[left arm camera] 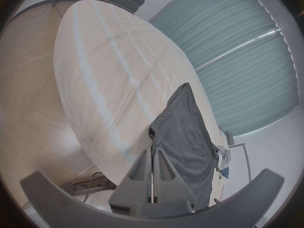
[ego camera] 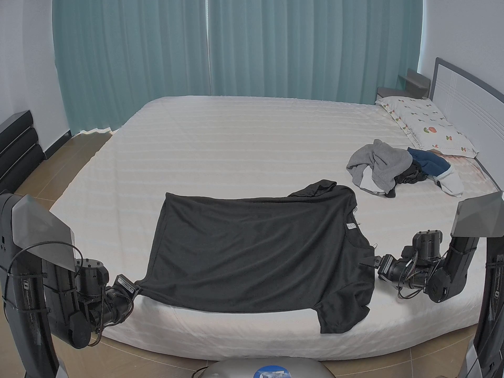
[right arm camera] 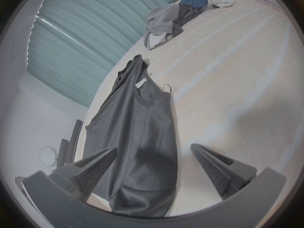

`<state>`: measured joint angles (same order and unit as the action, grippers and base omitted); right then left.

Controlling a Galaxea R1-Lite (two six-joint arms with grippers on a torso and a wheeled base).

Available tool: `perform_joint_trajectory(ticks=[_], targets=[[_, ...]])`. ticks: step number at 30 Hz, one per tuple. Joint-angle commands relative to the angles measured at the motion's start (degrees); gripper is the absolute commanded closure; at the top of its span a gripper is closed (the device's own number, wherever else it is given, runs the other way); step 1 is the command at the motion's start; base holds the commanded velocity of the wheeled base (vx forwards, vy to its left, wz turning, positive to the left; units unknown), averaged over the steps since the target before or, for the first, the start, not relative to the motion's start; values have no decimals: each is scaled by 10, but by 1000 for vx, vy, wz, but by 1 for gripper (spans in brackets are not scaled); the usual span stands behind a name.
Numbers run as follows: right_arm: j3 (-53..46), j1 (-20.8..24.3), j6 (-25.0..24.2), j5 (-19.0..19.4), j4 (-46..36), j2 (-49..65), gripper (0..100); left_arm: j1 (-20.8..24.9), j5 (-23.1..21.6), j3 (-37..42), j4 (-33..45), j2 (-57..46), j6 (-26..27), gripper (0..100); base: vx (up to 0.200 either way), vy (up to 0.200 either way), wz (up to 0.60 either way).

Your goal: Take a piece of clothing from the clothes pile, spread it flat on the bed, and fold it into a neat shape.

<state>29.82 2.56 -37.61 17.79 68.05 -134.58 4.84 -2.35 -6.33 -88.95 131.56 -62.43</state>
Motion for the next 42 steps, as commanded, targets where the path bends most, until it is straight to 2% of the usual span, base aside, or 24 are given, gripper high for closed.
perform_joint_trajectory(ticks=[1,9,11,15,22,32,33,42], targets=[[18,0,-1,1,1,-17,100,1,1,-1,-10,3,1,100,0,0,0],[63,-9,-8,-10,5,-29,100,2,3,-1,-10,3,4,100,0,0,0],[80,-17,-28,-21,8,-31,100,1,2,-2,-10,3,4,100,0,0,0],[82,-19,-31,-21,10,-31,100,0,3,-3,-10,3,3,100,0,0,0],[102,-26,-38,-23,105,-71,100,1,7,-4,-10,4,4,100,0,0,0],[102,-20,-38,-21,150,-85,100,2,7,-4,-10,4,4,100,0,0,0],[102,-20,-39,-21,151,-86,0,2,7,-4,-10,4,4,100,0,0,0],[57,-39,-38,-12,158,-55,0,3,7,-4,-10,4,4,100,0,0,0]])
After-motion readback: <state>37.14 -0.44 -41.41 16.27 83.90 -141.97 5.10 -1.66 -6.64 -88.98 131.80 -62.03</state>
